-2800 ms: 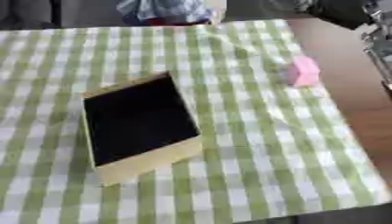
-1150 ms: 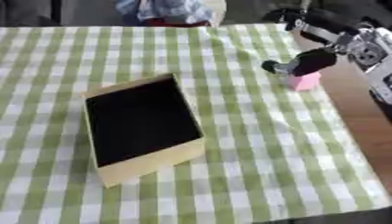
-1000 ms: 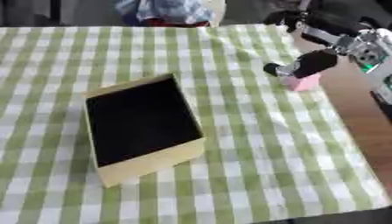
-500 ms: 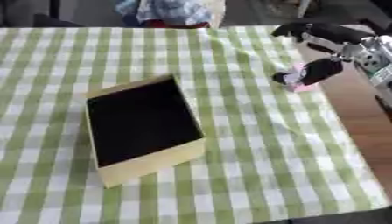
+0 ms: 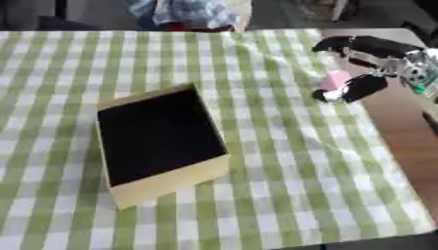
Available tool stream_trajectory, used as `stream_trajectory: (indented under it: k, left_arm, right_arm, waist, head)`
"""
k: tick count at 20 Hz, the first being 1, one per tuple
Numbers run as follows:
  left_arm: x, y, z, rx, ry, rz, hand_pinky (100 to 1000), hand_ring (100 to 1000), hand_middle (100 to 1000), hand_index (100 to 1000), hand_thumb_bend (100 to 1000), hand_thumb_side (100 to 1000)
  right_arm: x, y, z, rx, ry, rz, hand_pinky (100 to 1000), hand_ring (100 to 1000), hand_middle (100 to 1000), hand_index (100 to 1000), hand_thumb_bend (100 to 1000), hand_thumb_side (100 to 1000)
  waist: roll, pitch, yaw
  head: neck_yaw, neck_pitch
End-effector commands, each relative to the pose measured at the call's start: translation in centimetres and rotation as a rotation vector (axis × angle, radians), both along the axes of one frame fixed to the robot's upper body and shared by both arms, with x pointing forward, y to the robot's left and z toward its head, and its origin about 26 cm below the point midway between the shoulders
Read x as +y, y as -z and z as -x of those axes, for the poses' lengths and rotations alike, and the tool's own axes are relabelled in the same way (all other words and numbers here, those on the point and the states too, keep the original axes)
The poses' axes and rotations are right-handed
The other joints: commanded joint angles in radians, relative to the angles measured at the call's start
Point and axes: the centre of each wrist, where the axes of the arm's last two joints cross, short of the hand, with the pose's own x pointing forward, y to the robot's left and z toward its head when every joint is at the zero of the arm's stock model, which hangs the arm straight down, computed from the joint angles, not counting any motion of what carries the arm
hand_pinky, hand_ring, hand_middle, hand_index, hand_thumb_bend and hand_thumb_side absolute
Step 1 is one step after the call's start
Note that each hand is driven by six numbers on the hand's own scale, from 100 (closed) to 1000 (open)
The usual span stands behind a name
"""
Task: Pick up objects on the table and place them in the box.
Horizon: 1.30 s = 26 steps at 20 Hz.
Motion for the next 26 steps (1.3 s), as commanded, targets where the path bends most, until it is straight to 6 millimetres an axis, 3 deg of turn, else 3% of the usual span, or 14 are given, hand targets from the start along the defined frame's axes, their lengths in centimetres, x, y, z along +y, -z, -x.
stream_trajectory:
  k: [1, 26]
  left_arm:
    - [0.2, -0.8, 0.3, -0.022, -0.004, -0.021, 853, 782, 818, 861, 383, 782]
    - [0.3, -0.6, 0.4, -0.013, 0.0, -0.022, 853, 773, 815, 859, 377, 785]
  right_arm:
    - [-1.3, -1.7, 0.4, -0.028, 0.034, 0.033, 824, 943, 964, 1000, 422, 553]
    - [-3.4, 0.5, -0.2, 0.053, 0.13, 0.011, 816, 930, 935, 991, 376, 480]
  waist:
    - [0.001, -0.022, -0.002]
    - [0.009, -0.024, -0.003]
  head:
    - [-0.003, -0.01]
    - [-0.01, -0.007]
